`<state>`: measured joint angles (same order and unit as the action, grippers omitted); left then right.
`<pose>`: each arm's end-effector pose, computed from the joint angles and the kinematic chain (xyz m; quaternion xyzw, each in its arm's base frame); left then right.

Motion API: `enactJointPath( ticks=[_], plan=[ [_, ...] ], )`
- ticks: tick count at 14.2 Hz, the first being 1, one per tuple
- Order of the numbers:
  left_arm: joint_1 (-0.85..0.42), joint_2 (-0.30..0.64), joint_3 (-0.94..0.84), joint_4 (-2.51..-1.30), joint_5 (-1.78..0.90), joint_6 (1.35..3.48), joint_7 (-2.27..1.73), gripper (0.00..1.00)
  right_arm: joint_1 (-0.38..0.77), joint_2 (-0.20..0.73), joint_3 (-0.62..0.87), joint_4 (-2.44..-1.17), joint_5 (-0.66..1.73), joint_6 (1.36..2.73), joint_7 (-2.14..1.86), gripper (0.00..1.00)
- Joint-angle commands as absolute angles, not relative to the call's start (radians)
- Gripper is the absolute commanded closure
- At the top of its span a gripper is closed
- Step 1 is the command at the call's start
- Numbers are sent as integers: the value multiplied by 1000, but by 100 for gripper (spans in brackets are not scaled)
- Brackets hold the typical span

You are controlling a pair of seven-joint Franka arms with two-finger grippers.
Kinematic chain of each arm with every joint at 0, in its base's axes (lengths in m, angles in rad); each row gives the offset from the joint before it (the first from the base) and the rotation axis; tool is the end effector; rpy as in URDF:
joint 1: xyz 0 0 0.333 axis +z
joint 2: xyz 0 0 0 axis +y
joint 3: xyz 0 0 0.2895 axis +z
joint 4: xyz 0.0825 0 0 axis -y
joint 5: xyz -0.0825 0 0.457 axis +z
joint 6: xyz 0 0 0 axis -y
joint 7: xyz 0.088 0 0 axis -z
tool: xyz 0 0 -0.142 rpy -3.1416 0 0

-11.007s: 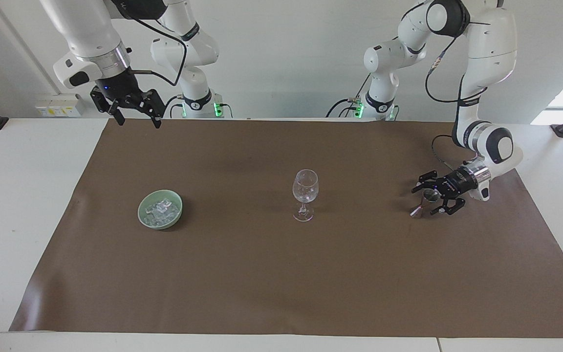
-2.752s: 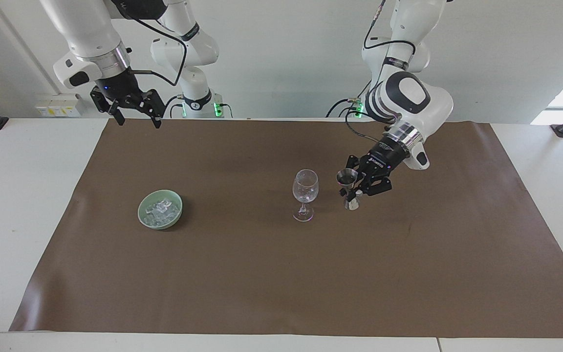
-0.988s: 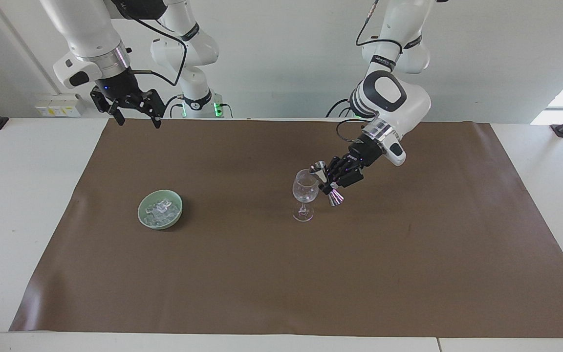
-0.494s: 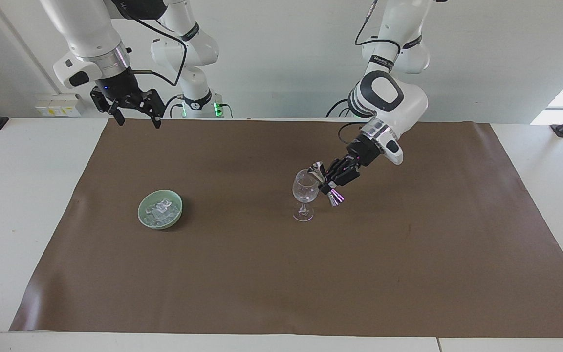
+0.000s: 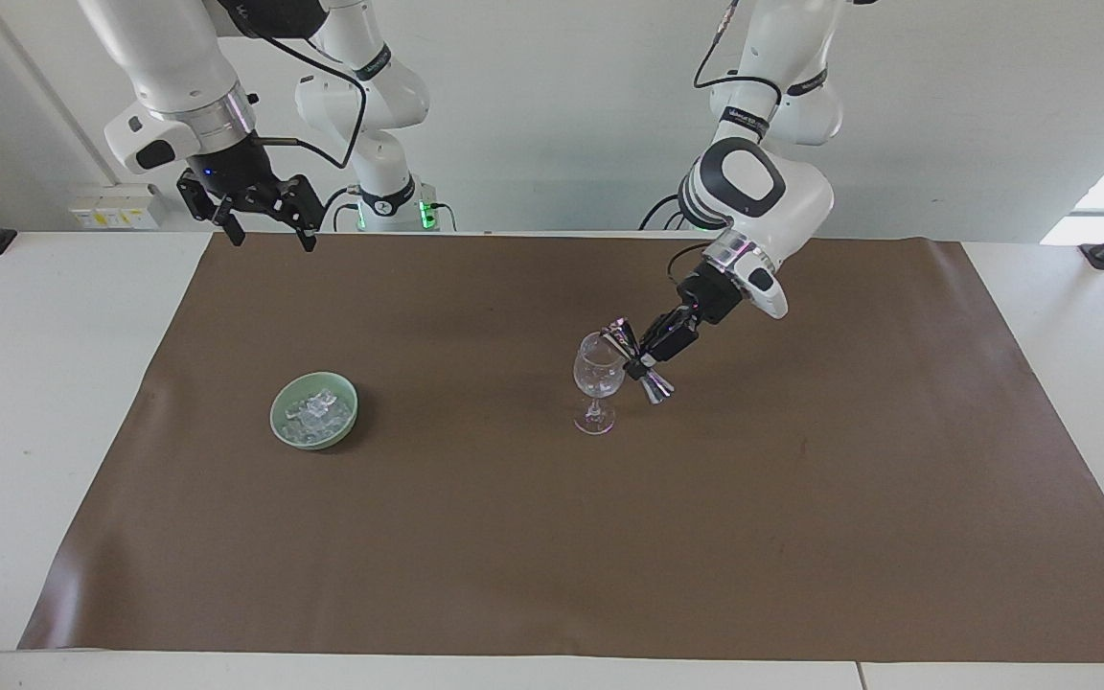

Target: Pour wine and add ice with both arms

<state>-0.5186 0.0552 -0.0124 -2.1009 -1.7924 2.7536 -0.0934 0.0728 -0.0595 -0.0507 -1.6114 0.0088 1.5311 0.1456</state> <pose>0.5818 -0.3103 0.3377 0.7136 0.4601 0.0226 0.5278 0.6054 0.0140 0.5742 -0.9980 0.0615 0.0109 0.0050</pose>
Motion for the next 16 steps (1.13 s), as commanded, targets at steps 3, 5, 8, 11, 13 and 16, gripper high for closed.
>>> enactJointPath(
  ticks=[3, 5, 8, 11, 13, 16],
  plan=[
    [-543, 26, -2, -2128, -1792, 2793, -2, 100, 67, -69, -46, -1614, 2, 1516, 120, 0],
    [-555, 29, -2, -2128, -1792, 2816, 27, 100, 67, -69, -46, -1614, 2, 1516, 120, 0],
    [-580, 34, -2, -2125, -1792, 2861, 81, 100, 67, -69, -46, -1614, 2, 1516, 118, 0],
    [-609, 32, -2, -2123, -1792, 2922, 141, 100, 67, -69, -46, -1614, 2, 1516, 120, 0],
    [-621, 35, -2, -2120, -1792, 2941, 166, 100, 67, -69, -46, -1614, 2, 1516, 118, 0],
    [-621, 34, -2, -2118, -1792, 2956, 224, 100, 67, -69, -46, -1614, 2, 1516, 120, 0]
  ],
)
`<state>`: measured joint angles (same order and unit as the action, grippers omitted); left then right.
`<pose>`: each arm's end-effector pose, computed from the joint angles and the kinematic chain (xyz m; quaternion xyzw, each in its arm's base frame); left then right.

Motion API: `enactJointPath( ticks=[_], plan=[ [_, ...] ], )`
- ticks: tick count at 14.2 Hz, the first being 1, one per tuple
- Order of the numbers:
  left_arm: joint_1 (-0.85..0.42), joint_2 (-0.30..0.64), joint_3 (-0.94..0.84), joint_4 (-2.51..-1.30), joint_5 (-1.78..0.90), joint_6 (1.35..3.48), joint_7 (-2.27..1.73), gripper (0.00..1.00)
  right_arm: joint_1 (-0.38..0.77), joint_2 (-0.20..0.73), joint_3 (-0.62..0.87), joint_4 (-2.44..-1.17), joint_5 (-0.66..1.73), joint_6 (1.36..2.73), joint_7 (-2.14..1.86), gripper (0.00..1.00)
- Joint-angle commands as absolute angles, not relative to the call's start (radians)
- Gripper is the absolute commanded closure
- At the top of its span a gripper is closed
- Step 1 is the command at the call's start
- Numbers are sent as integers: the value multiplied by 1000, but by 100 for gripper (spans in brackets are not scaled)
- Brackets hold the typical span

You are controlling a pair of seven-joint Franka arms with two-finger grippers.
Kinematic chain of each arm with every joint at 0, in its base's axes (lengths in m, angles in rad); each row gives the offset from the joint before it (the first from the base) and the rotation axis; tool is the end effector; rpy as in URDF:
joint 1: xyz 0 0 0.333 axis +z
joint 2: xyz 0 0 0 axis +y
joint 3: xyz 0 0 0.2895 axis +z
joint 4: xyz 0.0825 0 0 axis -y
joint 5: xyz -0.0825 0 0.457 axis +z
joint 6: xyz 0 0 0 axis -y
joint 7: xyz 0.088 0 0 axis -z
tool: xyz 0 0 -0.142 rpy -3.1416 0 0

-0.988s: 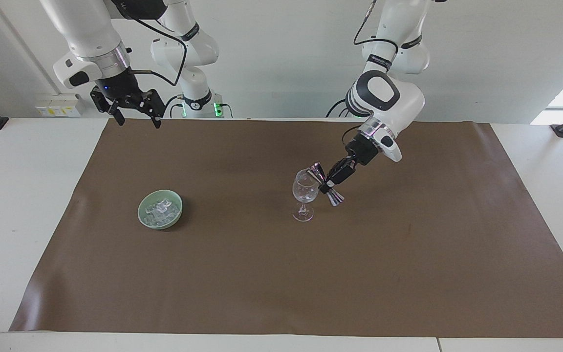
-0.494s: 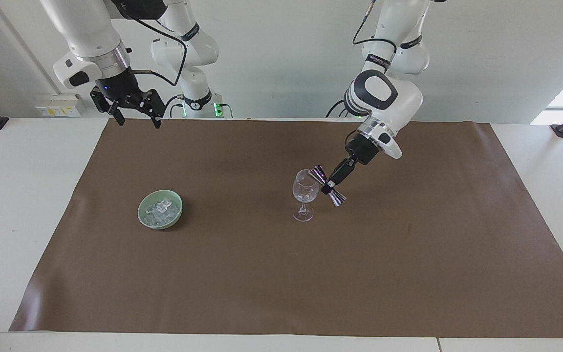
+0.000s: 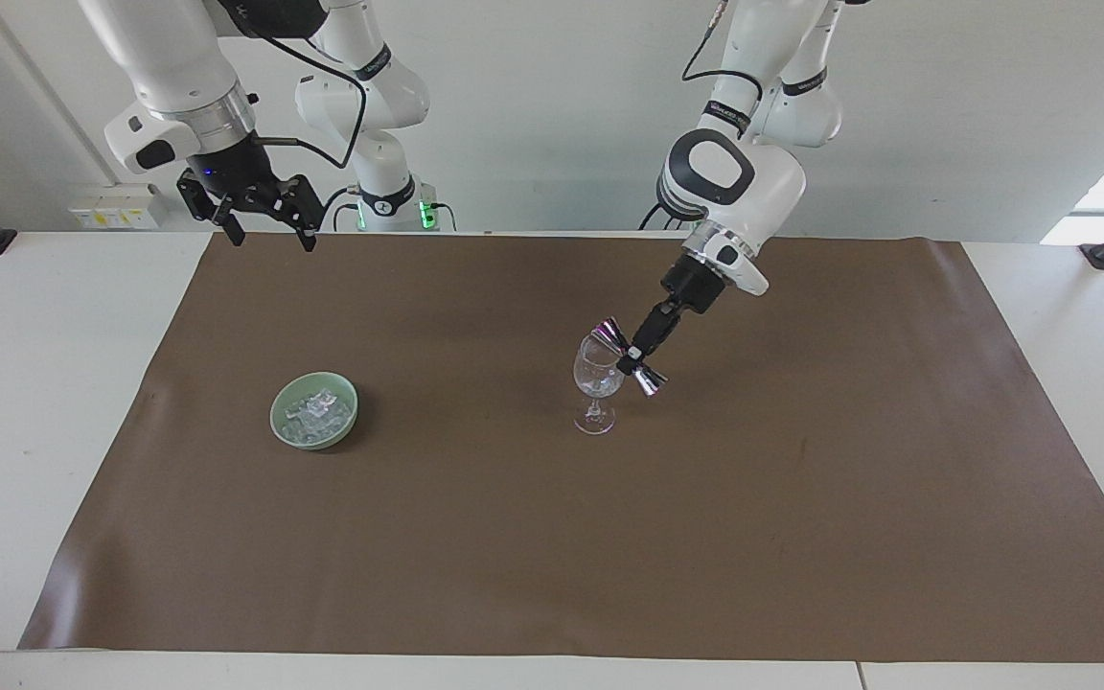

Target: Pour wine and add ice with both arms

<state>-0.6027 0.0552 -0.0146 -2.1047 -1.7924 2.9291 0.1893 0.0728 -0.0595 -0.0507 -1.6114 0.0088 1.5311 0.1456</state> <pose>0.5602 -0.3305 0.3345 0.7858 0.3670 0.1354 0.4790 0.6054 0.0140 0.5742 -0.9980 0.0615 0.0109 0.0050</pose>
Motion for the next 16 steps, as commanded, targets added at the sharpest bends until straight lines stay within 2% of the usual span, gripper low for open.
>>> enactJointPath(
  ticks=[1, 16],
  plan=[
    [-621, 34, -2, -2118, -1792, 2957, 232, 100, 67, -69, -46, -1614, 2, 1516, 118, 0],
    [-689, 38, -2, -2094, -1792, 3120, 396, 100, 67, -69, -46, -1614, 2, 1516, 120, 0]
  ],
)
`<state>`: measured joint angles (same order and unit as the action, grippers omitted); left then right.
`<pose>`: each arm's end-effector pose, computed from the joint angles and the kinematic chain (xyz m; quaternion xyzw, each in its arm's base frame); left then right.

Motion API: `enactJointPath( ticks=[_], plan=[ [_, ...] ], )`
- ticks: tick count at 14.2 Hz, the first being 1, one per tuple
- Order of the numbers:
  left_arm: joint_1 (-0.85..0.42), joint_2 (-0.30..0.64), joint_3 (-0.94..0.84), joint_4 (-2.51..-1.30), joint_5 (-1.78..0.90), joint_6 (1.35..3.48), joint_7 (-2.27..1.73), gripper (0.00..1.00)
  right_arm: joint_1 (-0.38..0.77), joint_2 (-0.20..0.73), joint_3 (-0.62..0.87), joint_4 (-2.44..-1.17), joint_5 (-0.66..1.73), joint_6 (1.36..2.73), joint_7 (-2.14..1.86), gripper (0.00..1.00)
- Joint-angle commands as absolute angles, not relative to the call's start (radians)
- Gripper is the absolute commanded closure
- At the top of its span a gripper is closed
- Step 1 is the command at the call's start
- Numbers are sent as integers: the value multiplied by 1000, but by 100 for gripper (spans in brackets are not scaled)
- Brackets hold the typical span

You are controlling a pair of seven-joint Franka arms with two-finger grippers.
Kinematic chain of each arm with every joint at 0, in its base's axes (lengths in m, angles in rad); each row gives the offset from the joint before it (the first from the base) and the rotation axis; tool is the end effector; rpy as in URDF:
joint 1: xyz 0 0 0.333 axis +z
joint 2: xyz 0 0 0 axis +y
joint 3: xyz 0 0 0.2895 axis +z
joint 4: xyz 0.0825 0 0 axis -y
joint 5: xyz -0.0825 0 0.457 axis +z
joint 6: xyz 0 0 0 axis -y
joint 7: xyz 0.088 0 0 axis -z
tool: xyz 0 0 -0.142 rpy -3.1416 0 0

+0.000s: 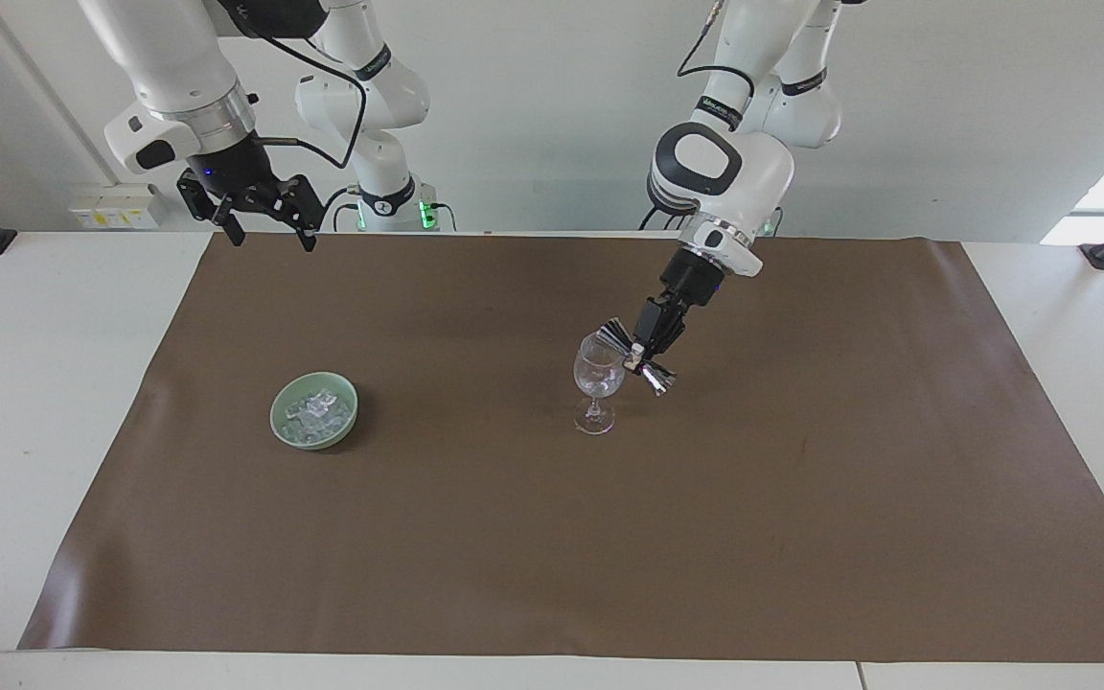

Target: Pour wine and add ice with both arms

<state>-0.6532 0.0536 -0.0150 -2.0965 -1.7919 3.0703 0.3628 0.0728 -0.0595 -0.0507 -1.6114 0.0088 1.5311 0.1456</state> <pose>0.5493 -0.3370 0.3412 0.8188 0.3099 0.2137 0.4334 0.6054 0.0140 0.5742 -0.9980 0.0615 0.0109 0.0050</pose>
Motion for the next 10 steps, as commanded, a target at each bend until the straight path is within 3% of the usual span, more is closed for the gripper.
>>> enactJointPath(
  ticks=[1, 10],
  plan=[
    [-701, 40, -2, -2089, -1792, 3135, 417, 100, 67, -69, -46, -1614, 2, 1516, 118, 0],
    [-716, 41, -3, -2074, -1790, 3168, 512, 100, 67, -69, -46, -1614, 2, 1516, 120, 0]
  ],
)
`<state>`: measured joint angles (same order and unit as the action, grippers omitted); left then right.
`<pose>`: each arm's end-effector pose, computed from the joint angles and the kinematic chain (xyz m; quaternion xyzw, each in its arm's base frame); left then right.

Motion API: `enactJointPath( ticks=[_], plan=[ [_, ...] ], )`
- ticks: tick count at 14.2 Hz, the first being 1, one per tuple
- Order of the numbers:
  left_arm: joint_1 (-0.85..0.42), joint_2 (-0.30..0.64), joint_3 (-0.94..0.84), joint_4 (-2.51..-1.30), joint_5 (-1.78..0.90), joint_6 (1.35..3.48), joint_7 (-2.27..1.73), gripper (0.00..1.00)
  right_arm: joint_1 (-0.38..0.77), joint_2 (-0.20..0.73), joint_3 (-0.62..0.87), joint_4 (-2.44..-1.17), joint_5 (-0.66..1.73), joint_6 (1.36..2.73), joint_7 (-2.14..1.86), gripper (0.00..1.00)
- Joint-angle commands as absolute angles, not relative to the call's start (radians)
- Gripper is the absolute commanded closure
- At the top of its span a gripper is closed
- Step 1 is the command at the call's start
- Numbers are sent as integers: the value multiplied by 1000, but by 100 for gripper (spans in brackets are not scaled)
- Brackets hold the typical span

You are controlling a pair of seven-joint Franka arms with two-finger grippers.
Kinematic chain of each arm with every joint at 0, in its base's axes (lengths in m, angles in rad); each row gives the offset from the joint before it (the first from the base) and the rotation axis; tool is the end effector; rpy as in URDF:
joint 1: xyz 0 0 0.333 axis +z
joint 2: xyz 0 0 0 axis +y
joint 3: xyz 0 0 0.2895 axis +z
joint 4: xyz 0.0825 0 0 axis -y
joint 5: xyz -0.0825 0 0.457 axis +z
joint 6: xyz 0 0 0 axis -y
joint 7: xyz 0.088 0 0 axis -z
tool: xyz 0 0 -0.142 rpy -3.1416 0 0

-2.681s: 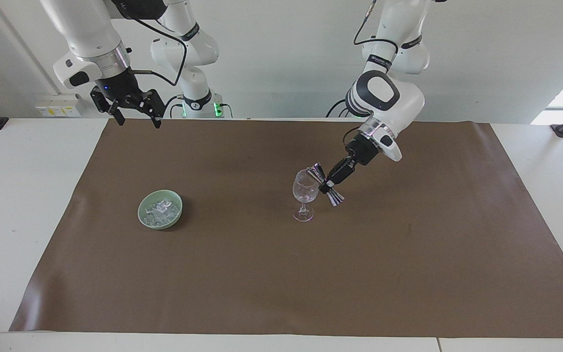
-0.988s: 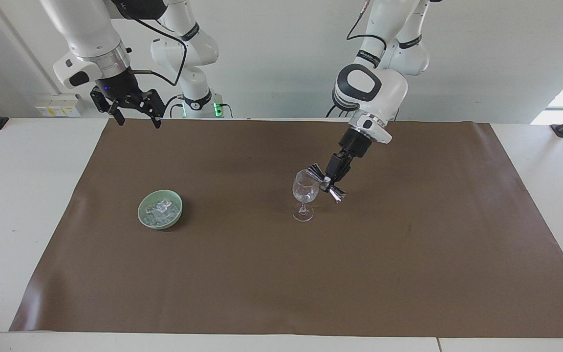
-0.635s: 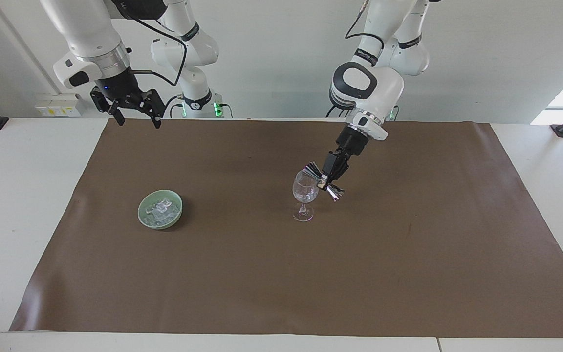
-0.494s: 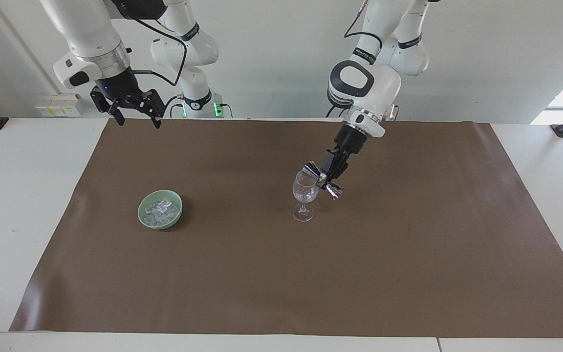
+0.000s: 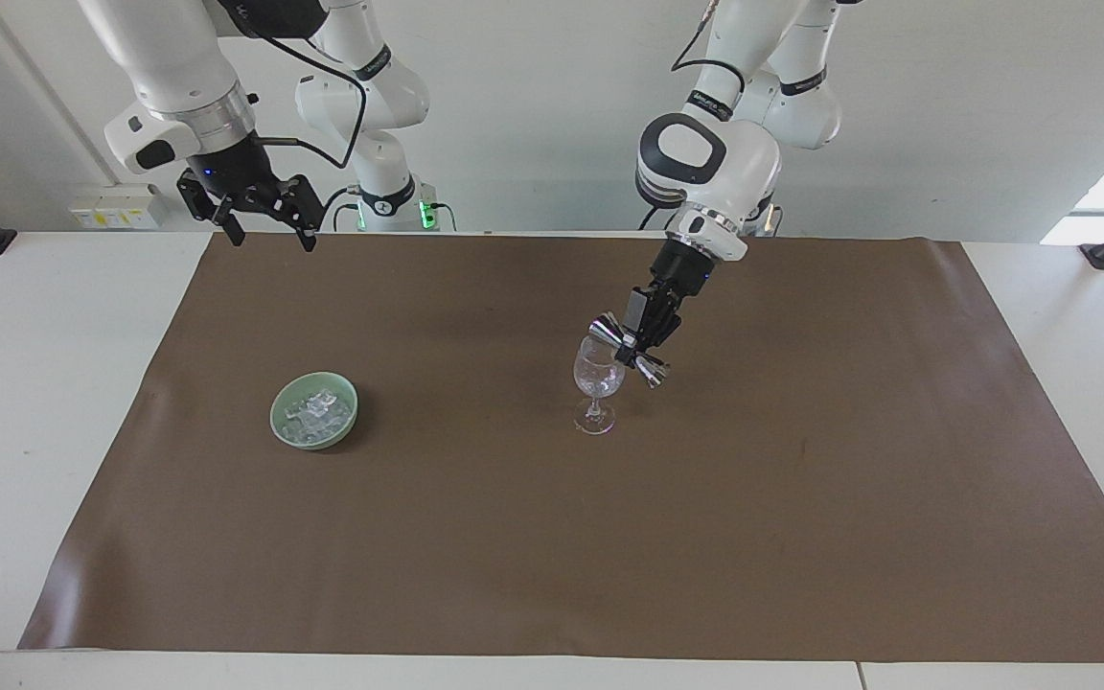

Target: Pour wine and add ice with both arms

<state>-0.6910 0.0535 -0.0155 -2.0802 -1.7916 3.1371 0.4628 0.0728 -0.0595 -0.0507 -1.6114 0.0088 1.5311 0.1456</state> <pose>0.5411 -0.3497 0.3513 0.8337 0.2672 0.2520 0.4124 0.6054 0.0140 0.5742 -0.9980 0.0615 0.0109 0.0050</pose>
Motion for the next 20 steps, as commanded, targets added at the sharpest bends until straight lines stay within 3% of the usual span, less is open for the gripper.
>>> enactJointPath(
  ticks=[1, 14, 20],
  plan=[
    [-719, 43, -3, -2071, -1790, 3175, 518, 100, 67, -69, -46, -1614, 2, 1516, 120, 0],
    [-712, 64, -5, -2030, -1792, 3200, 511, 100, 67, -69, -46, -1614, 2, 1516, 118, 0],
    [-686, 58, -3, -2040, -1795, 3136, 249, 100, 67, -69, -46, -1614, 2, 1516, 120, 0]
  ],
)
